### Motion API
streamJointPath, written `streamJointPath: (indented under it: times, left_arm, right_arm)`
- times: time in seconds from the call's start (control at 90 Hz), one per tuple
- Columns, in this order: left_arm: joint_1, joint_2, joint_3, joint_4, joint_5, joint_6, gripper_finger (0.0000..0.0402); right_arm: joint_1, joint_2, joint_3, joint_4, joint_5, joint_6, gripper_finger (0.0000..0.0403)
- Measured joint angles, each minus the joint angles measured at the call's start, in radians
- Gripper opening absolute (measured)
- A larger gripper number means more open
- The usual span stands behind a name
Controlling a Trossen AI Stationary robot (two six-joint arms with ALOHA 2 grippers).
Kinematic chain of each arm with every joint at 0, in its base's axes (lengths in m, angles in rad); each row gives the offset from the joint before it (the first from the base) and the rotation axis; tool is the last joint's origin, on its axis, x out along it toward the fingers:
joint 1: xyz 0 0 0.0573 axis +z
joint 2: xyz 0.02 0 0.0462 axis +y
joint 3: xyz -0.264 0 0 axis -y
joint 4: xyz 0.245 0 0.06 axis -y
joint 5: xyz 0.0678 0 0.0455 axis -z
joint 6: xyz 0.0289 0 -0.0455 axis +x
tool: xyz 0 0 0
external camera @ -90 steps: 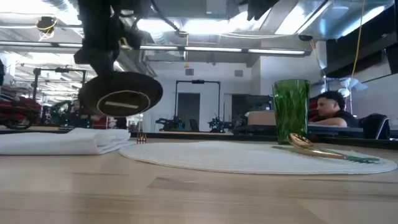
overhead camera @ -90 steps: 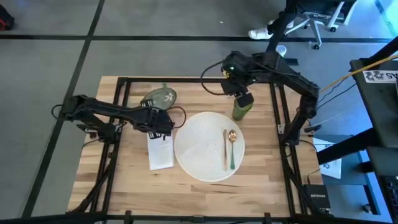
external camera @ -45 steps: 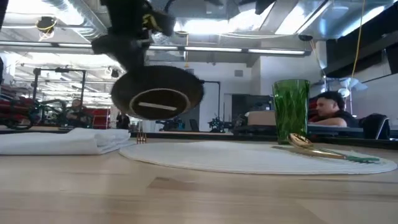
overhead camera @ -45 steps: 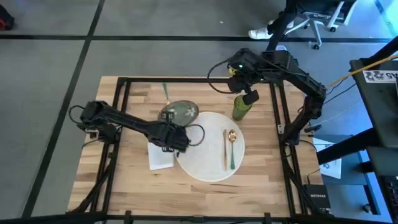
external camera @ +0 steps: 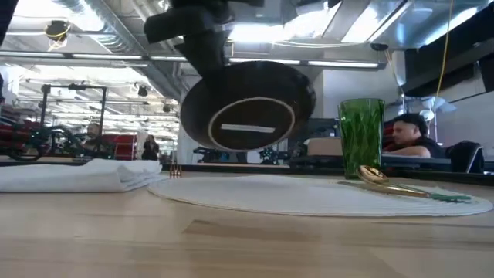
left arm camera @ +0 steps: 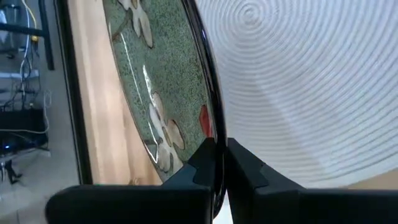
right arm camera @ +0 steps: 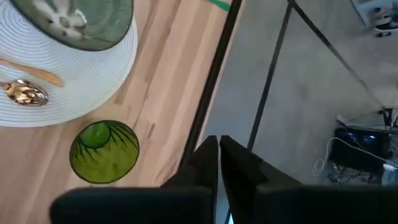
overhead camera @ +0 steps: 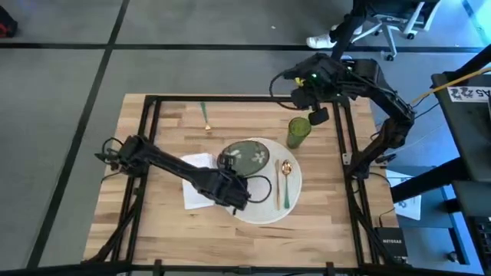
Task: Set table place
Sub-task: Put the green plate to the left side of the gold butter knife on the white table mat
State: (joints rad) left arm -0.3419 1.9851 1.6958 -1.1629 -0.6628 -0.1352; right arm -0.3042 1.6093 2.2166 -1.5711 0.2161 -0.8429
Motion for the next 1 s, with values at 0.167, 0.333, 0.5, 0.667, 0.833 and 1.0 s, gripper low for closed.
streamJointPath:
  times: [0.167,0.333,0.5,0.667,0.833,1.0]
  left_arm:
    - [-0.005,0.059,0.019,0.005,-0.001,0.010,0.0000]
    - [-0.005,0.076,0.019,0.061,0.003,0.010,0.0000]
    - [-0.006,0.076,0.019,0.121,0.002,0.041,0.0000]
    - [-0.015,0.076,0.019,0.161,0.006,0.050,0.0000]
    - [-0.021,0.076,0.019,0.157,0.027,0.034,0.0000]
    - [-0.032,0.074,0.019,0.157,0.032,0.029,0.0000]
  right_arm:
    - [0.000,0.000,0.000,0.000,0.002,0.000,0.0005]
    - [0.000,0.000,0.000,0.000,0.002,0.000,0.0005]
    - [0.000,0.001,0.000,0.000,0.002,0.000,0.0005]
    - [0.000,0.001,0.000,0.000,0.002,0.000,0.0005]
    - [0.000,0.001,0.000,0.000,0.002,0.000,0.0005]
    - [0.000,0.001,0.000,0.000,0.002,0.000,0.0005]
